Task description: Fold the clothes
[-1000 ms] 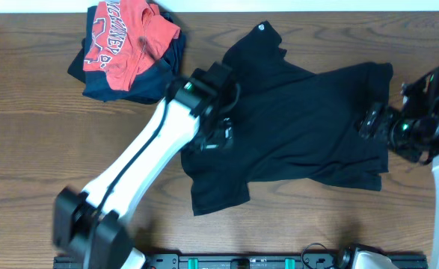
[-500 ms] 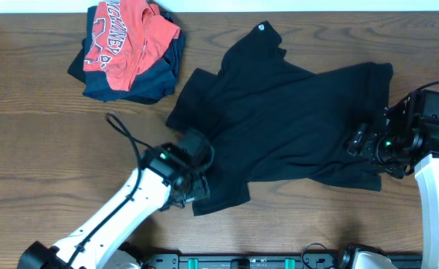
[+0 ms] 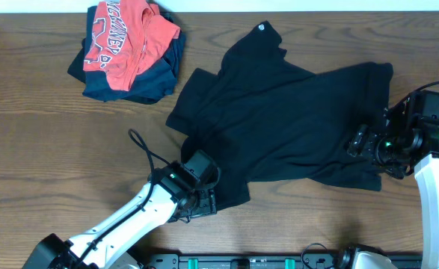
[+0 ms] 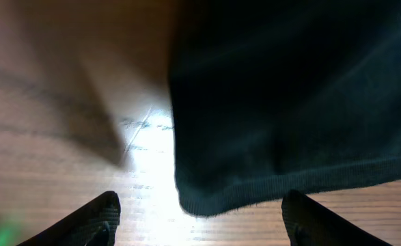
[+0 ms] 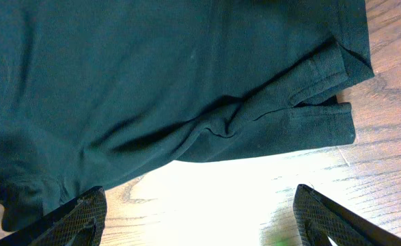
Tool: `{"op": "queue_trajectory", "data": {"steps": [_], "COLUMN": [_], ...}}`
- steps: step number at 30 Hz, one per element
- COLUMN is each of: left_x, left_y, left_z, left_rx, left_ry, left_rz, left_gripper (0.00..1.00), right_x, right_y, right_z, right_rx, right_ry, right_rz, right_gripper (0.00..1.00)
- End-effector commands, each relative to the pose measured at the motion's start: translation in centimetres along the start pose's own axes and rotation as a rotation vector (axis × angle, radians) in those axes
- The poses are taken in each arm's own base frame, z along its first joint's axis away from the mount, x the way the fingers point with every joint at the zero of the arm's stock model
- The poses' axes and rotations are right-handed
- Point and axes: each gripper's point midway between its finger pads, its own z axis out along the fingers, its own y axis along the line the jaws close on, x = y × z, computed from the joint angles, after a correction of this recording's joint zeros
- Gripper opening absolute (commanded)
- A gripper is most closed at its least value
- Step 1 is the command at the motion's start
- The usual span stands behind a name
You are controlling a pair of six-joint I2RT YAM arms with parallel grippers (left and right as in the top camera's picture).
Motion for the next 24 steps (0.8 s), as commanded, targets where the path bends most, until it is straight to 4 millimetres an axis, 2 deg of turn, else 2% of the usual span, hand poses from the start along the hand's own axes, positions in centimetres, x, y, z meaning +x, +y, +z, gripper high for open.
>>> {"op": "queue_trajectory", "data": {"steps": [1, 5, 6, 8, 9, 13, 14, 17, 19, 24], "left_x": [0.6, 0.5, 0.5, 0.3, 0.3, 0.4, 0.4, 0.3, -0.2, -3.4], "left_y": [0.4, -0.2, -0.3, -0.3, -0.3, -0.1, -0.1, -0.3, -1.0, -3.3], "left_z": [0.8, 1.6, 1.8, 2.2, 2.3, 3.0, 3.2, 3.1, 2.3, -1.3], "left_rx": [0.010, 0.050, 0.049, 0.045, 0.043, 0.025, 0.021, 0.031, 0.047, 0.115], "left_ry": [0.009, 0.012, 0.013, 0.015, 0.017, 0.036, 0.040, 0.041, 0.033, -0.058], "left_rz": [0.047, 0.052, 0.060, 0.062, 0.061, 0.056, 0.055, 0.073, 0.119, 0.160], "left_gripper": [0.75, 0.63, 0.55, 0.32, 0.27, 0.19, 0.06, 0.06, 0.06, 0.06], "right_x": [0.0, 0.0, 0.0, 0.0, 0.0, 0.0, 0.0, 0.1, 0.3, 1.2], "right_y": [-0.2, -0.2, -0.2, -0.2, -0.2, -0.2, -0.2, -0.2, -0.5, -4.0], "right_z": [0.1, 0.1, 0.1, 0.1, 0.1, 0.1, 0.1, 0.1, 0.0, -0.2], "right_rx": [0.015, 0.015, 0.015, 0.014, 0.014, 0.014, 0.014, 0.015, 0.029, 0.228], "right_ry": [-0.005, -0.005, -0.004, -0.006, -0.006, -0.005, -0.005, -0.003, 0.008, 0.017], "right_rz": [-0.028, -0.028, -0.028, -0.029, -0.029, -0.029, -0.029, -0.028, -0.024, 0.106], "right_gripper": [0.85, 0.85, 0.85, 0.85, 0.85, 0.84, 0.84, 0.83, 0.82, 0.86]}}
